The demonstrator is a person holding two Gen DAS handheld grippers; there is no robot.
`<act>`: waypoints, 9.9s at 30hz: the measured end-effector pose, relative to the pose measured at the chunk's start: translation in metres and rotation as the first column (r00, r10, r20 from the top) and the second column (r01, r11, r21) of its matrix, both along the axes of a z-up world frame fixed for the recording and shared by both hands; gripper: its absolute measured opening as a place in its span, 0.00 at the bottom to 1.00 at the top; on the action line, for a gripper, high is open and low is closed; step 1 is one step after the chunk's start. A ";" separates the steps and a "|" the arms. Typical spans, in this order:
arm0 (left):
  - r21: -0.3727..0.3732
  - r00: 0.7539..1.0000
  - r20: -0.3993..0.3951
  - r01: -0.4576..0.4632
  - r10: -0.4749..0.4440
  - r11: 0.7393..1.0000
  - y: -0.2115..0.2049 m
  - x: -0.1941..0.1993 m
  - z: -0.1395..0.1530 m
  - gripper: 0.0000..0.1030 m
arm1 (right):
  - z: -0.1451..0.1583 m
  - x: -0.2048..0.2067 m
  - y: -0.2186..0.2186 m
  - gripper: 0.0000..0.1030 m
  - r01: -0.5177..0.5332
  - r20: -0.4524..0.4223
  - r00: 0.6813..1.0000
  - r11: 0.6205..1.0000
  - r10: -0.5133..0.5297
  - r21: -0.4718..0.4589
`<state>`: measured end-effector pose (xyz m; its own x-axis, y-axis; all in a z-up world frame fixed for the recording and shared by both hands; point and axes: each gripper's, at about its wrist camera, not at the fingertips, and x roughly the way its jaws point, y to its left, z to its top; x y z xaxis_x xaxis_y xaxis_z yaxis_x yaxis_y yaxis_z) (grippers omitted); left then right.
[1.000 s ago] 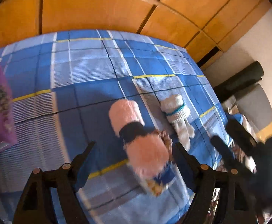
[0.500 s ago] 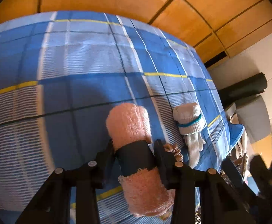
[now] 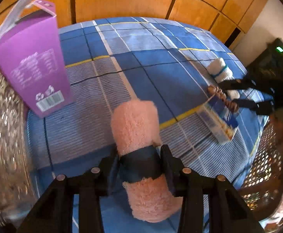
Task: Organize soft objects
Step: 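Grasp the pink towel roll by its black band with the left gripper, then grasp the brown satin scrunchie with the right gripper while the left gripper lifts the towel roll, then carry the pink towel roll into the gold tray and release it with the left gripper, then carry the brown scrunchie toward the gold tray with the right gripper, then lower the brown scrunchie into the gold tray and open the right gripper, then move both grippers over the bed toward the Tempo tissue pack and white sock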
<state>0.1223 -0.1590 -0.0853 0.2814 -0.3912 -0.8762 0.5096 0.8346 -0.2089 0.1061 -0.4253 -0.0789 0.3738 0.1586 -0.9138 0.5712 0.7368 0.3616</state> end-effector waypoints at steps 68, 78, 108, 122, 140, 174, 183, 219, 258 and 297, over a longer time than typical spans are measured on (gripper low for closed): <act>-0.190 0.870 0.286 -0.360 0.402 0.914 0.086 0.116 0.165 0.32 | -0.004 0.065 0.108 0.21 -0.458 -0.087 0.875 0.758 0.475 -0.464; -0.229 0.738 0.303 -0.558 0.603 0.797 0.238 0.036 0.161 0.33 | -0.004 0.062 0.121 0.21 -0.477 -0.111 0.860 0.709 0.498 -0.520; -0.079 0.500 0.150 -0.854 0.853 0.515 0.391 -0.085 0.024 0.37 | -0.006 0.056 0.140 0.21 -0.496 -0.157 0.837 0.608 0.524 -0.620; -0.077 0.507 0.294 -0.833 0.811 0.548 0.379 -0.116 0.047 0.68 | -0.006 0.056 0.141 0.19 -0.502 -0.165 0.831 0.591 0.531 -0.631; -0.112 0.550 0.375 -0.772 0.747 0.625 0.345 -0.148 0.083 0.73 | -0.006 0.059 0.136 0.17 -0.495 -0.157 0.840 0.615 0.519 -0.614; -0.107 0.648 0.388 -0.675 0.656 0.730 0.306 -0.153 0.085 0.73 | 0.076 0.113 0.171 0.15 -0.428 0.035 0.861 0.759 0.508 -0.491; -0.102 0.651 0.384 -0.675 0.655 0.731 0.306 -0.152 0.084 0.73 | 0.176 0.125 0.250 0.15 -0.425 0.200 0.731 0.664 0.653 -0.615; -0.145 0.427 0.379 -0.849 0.821 0.508 0.404 -0.155 0.089 0.73 | 0.032 -0.018 0.542 0.15 -0.935 0.113 0.132 0.162 0.985 -0.316; -0.112 0.592 0.404 -0.725 0.698 0.679 0.327 -0.153 0.088 0.73 | 0.091 -0.075 0.421 0.42 -0.710 0.258 0.275 0.376 0.926 -0.595; -0.034 0.802 0.471 -0.399 0.367 0.916 0.200 -0.148 0.104 0.73 | 0.089 -0.087 0.069 0.43 -0.055 0.388 0.893 0.910 0.229 -0.411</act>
